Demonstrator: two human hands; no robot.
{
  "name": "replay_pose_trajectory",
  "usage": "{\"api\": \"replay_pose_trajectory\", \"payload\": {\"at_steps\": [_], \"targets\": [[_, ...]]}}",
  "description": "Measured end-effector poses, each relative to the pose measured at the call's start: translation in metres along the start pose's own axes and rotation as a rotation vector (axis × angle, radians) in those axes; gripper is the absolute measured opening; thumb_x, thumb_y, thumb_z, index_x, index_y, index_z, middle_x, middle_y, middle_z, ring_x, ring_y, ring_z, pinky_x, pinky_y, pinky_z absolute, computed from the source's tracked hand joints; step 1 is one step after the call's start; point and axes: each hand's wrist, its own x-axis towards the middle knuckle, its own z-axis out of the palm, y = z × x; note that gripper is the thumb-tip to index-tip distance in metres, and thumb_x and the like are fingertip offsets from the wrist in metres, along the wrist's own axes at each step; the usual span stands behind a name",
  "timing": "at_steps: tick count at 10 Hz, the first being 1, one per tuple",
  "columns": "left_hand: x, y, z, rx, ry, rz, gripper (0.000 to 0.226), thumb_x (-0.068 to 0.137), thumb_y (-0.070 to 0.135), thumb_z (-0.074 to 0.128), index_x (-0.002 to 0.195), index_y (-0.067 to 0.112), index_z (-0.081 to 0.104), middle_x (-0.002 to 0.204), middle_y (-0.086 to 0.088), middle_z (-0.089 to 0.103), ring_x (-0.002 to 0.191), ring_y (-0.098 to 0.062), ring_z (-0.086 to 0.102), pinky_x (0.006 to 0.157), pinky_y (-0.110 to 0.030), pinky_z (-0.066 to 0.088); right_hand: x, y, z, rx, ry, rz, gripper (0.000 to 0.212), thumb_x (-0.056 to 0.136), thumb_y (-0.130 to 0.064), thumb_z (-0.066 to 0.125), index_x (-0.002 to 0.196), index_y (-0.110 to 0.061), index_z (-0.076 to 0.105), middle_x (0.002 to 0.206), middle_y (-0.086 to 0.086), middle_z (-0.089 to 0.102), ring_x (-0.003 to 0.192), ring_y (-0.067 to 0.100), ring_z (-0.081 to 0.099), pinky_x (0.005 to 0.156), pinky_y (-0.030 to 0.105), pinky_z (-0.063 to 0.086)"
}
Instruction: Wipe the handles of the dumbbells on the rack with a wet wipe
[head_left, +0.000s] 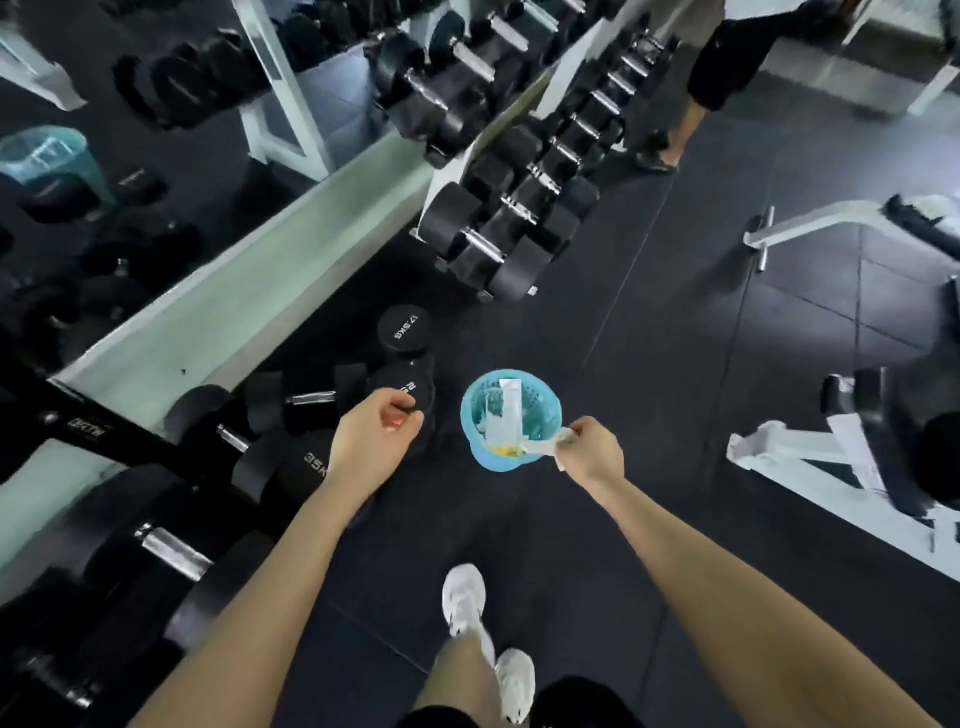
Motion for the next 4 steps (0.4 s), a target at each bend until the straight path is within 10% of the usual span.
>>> {"api": "replay_pose_trajectory", "payload": {"at_steps": [4], "targets": [[0.174,0.033,0.041,-0.094,0.063,-0.114,0.009,0.087,0.024,0.065,0.096,0.028,0.064,0.088,0.009,0.067,0.085,-0.003,0.061,0.072,-0.01,0.04,0.214,-0.049,0.039,-0.177,-0.192,0.007,0.021,0.092,-0.022,0.049,0.108,-0.01,0.055,0.097,0.006,0.062,0.093,0.028,0.062,0.067,0.03,0.045]]}}
